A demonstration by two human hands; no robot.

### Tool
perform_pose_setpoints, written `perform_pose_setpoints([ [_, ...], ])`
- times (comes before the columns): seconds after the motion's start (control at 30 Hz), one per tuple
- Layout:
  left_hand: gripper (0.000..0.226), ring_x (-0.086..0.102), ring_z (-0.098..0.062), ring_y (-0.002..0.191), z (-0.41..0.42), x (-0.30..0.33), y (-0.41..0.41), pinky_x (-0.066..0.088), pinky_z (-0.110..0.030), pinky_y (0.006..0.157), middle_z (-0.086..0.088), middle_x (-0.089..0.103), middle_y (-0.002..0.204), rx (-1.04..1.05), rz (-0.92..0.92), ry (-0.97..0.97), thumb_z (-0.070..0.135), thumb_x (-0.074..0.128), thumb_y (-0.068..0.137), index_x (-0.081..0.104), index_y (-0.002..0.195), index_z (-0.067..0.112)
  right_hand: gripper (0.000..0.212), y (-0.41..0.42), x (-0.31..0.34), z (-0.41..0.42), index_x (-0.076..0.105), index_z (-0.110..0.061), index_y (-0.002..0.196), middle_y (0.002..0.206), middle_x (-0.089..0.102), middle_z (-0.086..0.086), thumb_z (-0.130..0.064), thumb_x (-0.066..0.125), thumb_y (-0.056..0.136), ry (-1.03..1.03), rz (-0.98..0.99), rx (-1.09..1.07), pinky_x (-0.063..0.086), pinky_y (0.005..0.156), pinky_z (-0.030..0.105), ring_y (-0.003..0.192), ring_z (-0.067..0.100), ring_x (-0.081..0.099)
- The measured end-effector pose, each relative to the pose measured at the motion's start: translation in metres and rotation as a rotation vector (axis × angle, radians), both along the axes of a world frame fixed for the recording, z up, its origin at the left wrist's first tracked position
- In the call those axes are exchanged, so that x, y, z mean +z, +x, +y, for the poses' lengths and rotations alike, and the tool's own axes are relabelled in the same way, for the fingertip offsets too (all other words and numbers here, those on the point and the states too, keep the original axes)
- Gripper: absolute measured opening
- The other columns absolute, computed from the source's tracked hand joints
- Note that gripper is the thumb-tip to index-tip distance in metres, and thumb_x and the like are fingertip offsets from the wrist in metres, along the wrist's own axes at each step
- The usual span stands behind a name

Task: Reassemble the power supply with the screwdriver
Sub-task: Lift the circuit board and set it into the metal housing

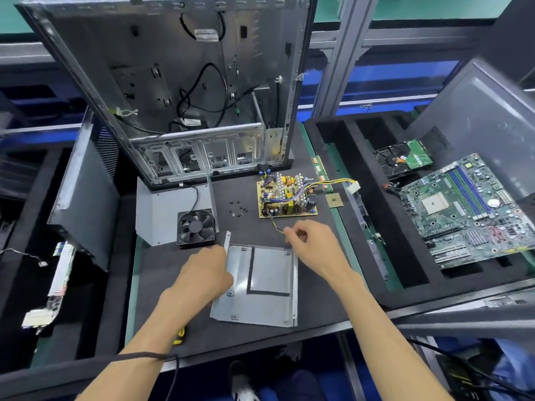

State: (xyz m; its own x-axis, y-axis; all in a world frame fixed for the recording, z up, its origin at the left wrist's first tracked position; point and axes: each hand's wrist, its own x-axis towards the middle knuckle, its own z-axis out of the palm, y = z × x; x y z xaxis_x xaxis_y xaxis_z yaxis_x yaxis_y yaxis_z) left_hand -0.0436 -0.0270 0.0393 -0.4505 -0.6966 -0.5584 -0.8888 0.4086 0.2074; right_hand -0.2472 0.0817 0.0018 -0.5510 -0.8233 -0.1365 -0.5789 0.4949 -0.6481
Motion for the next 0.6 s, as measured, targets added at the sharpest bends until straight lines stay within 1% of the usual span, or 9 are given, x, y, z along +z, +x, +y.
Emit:
perform_pose_setpoints([
  [0.1,0.010,0.055,-0.021,0.072,-0.003,0.009,0.008,0.040,-0.030,0.056,-0.001,0.058,0.084,-0.067,0.040,-0.150,0.014,0.054,0.087,0.057,0.097,0.015,0.023,0.000,0.014,0.002,0.066,-0.029,0.080,0.075,0.067,-0.010,-0.043,0.061,0.097,-0.028,-0.078,0.055,0.052,0.066,0.028,0.071,0.008,0.060],
  [0.17,0.009,0.058,-0.021,0.070,-0.007,0.022,0.012,0.034,-0.029,0.050,0.003,0.059,0.076,-0.098,0.091,-0.243,0.019,0.057,0.086,0.060,0.093,0.023,0.006,0.003,0.025,-0.001,0.068,-0.032,0.090,0.083,0.068,-0.011,-0.037,0.067,0.094,-0.078,-0.156,0.147,0.052,0.068,0.022,0.078,0.008,0.060],
  [0.2,0.009,0.059,-0.021,0.069,-0.008,0.030,0.012,0.033,-0.028,0.049,0.006,0.060,0.073,-0.113,0.123,-0.278,0.021,0.058,0.084,0.063,0.091,0.026,0.007,0.006,0.030,-0.004,0.069,-0.032,0.099,0.089,0.068,-0.013,-0.035,0.070,0.093,-0.104,-0.157,0.200,0.050,0.070,0.018,0.083,0.006,0.061],
  [0.3,0.018,0.061,-0.026,0.078,-0.012,0.049,0.008,0.037,-0.030,0.056,0.005,0.067,0.079,-0.205,0.177,-0.372,0.030,0.061,0.083,0.071,0.098,0.032,0.044,0.016,0.041,-0.013,0.060,-0.034,0.131,0.119,0.061,-0.016,-0.035,0.075,0.090,-0.173,-0.109,0.322,0.045,0.088,0.011,0.108,-0.003,0.056],
  [0.37,0.025,0.064,-0.026,0.086,-0.013,0.057,0.006,0.041,-0.031,0.061,0.003,0.071,0.085,-0.269,0.192,-0.404,0.037,0.059,0.087,0.072,0.108,0.041,0.062,0.024,0.047,-0.018,0.050,-0.038,0.143,0.134,0.055,-0.016,-0.033,0.078,0.088,-0.225,-0.126,0.388,0.038,0.101,0.010,0.124,-0.005,0.049],
  [0.43,0.033,0.066,-0.024,0.091,-0.013,0.064,0.004,0.045,-0.031,0.066,0.004,0.072,0.090,-0.326,0.201,-0.403,0.040,0.057,0.090,0.066,0.118,0.054,0.062,0.028,0.052,-0.020,0.053,-0.036,0.141,0.136,0.057,-0.017,-0.026,0.079,0.086,-0.295,-0.097,0.434,0.036,0.105,0.010,0.128,-0.005,0.048],
  [0.47,0.037,0.066,-0.023,0.093,-0.013,0.066,0.005,0.046,-0.031,0.069,0.005,0.072,0.093,-0.354,0.203,-0.404,0.040,0.056,0.091,0.061,0.123,0.057,0.054,0.029,0.052,-0.021,0.060,-0.030,0.135,0.131,0.062,-0.015,-0.021,0.079,0.085,-0.347,-0.053,0.442,0.040,0.105,0.016,0.125,-0.002,0.053],
  [0.53,0.039,0.065,-0.021,0.098,-0.010,0.067,0.006,0.047,-0.031,0.073,0.008,0.073,0.099,-0.393,0.215,-0.426,0.040,0.054,0.093,0.059,0.128,0.056,0.032,0.028,0.052,-0.019,0.072,-0.020,0.113,0.111,0.072,-0.010,-0.012,0.077,0.082,-0.469,0.089,0.443,0.052,0.093,0.030,0.107,0.007,0.064],
  [0.6,0.035,0.066,-0.018,0.103,-0.012,0.067,0.007,0.050,-0.030,0.077,0.011,0.074,0.105,-0.381,0.241,-0.438,0.045,0.056,0.093,0.062,0.128,0.050,0.024,0.027,0.046,-0.013,0.076,-0.015,0.100,0.098,0.075,-0.007,-0.007,0.076,0.078,-0.567,0.177,0.430,0.056,0.081,0.033,0.093,0.009,0.068],
])
